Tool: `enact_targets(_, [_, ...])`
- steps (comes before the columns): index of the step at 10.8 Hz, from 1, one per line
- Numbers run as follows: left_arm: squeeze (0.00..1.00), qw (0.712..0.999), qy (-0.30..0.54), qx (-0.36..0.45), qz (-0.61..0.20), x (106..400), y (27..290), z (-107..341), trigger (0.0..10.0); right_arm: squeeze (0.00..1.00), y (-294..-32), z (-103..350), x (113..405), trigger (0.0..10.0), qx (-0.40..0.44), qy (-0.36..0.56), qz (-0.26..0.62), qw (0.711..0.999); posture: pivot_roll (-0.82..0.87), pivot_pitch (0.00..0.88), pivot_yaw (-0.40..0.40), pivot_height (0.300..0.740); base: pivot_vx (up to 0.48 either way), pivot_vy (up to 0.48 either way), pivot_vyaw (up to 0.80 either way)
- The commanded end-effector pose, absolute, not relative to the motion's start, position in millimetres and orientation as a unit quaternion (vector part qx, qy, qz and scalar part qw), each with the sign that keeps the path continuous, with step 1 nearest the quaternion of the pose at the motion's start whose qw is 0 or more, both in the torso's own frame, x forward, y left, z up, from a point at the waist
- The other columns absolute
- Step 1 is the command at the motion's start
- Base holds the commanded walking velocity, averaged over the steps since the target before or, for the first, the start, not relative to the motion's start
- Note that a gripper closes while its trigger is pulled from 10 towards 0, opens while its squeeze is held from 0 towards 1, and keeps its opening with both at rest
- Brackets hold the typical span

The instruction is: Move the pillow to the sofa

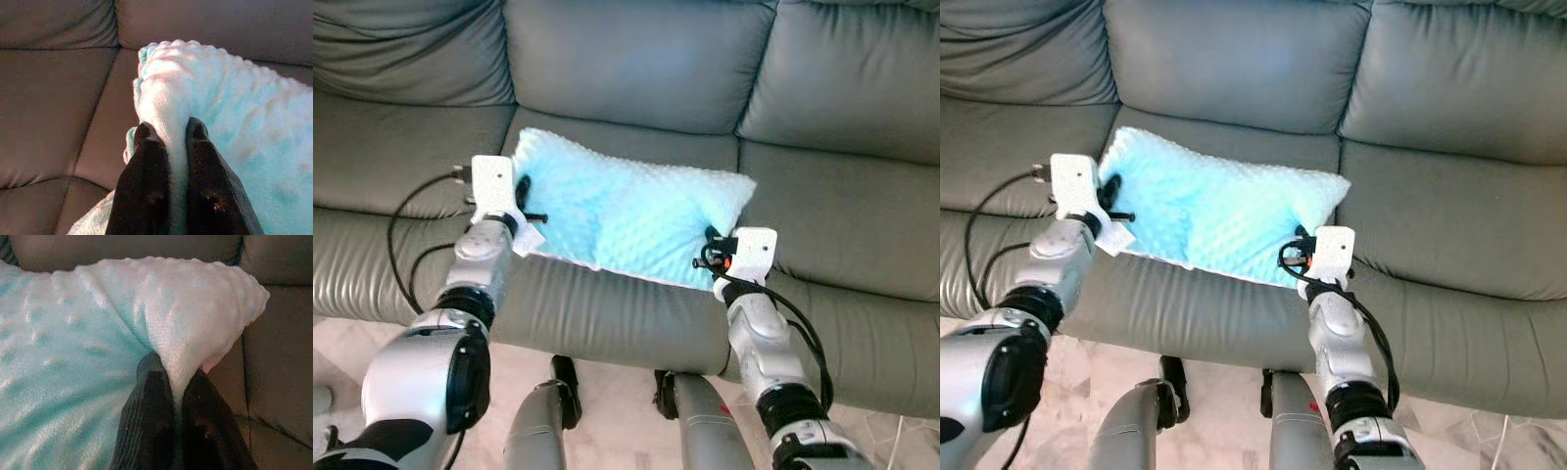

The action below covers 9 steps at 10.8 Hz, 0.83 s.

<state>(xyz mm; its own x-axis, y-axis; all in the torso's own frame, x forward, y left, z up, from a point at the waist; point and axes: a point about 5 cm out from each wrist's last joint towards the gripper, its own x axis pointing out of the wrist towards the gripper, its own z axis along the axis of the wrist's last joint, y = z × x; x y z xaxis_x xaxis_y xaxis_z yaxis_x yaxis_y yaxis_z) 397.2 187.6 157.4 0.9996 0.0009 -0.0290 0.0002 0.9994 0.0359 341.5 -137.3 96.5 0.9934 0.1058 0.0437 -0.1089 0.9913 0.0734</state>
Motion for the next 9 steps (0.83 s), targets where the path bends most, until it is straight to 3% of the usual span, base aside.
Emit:
enact_targets(1, [0.42, 0.999, 0.030, 0.023, 0.026, 392.5, 199.1, 148.2, 10.0, 0.19, -140.9, 79.2, 333.4, 10.0, 0.043, 0.009, 0.054, 0.998, -0.21, 0.496, 0.022, 0.740, 0.000, 0.000, 0.00])
enact_targets(2, [0.49, 0.998, 0.030, 0.030, 0.036, 391.5, 202.5, 147.2, 10.0, 1.00, -143.0, 76.7, 332.5, 10.0, 0.042, 0.013, 0.052, 0.998, -0.20, 0.497, 0.023, 0.740, 0.000, 0.000, 0.00])
enact_targets(3, [1.00, 0.997, 0.029, 0.038, 0.058, 389.2, 210.6, 145.7, 10.0, 1.00, -145.6, 71.9, 330.1, 10.0, 0.045, 0.020, 0.054, 0.997, -0.20, 0.499, 0.022, 0.740, 0.000, 0.000, 0.00])
enact_targets(9, [1.00, 0.995, 0.033, 0.052, 0.078, 385.9, 215.9, 140.6, 10.0, 1.00, -154.9, 53.5, 317.1, 10.0, 0.044, 0.042, 0.059, 0.996, -0.19, 0.494, 0.023, 0.740, 0.000, 0.000, 0.00])
